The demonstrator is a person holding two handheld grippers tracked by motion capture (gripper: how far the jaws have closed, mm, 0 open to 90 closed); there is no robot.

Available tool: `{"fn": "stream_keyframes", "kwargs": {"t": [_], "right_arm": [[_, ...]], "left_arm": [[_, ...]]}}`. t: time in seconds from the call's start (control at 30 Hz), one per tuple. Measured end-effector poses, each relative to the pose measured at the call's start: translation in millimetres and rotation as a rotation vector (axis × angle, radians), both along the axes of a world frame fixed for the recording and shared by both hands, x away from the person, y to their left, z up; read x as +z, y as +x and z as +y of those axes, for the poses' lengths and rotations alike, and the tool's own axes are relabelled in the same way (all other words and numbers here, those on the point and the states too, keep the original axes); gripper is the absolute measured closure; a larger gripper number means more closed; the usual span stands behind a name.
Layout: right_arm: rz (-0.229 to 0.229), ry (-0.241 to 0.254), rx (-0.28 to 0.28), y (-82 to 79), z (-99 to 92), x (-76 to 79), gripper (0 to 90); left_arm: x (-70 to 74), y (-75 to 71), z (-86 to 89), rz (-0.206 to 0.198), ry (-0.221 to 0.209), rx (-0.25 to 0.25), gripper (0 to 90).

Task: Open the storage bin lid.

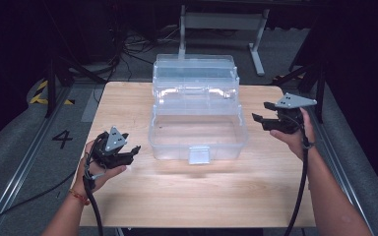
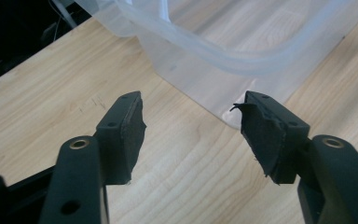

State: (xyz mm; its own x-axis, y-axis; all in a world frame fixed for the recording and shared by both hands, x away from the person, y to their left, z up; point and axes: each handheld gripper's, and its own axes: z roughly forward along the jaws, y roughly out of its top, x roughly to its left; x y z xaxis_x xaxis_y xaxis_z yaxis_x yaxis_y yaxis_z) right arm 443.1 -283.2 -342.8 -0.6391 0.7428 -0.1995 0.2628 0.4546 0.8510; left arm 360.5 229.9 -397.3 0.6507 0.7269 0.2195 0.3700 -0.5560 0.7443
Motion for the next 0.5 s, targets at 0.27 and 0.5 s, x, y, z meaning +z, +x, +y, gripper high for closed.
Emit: {"fn": "stream_keyframes", "kwargs": {"t": [0.27, 0.5], "right_arm": [[-0.002, -0.018, 0.010, -29.9, -11.5, -18.6, 35.9], [0.030, -0.063, -0.006, -48.4, -22.7, -44.9, 35.0]], "left_arm": [[-10.0, -9.6, 11.9, 0.029, 0.051, 0.009, 29.2], [-17.8, -20.8, 23.4, 0.046, 0.091, 0.010, 27.9]]}}
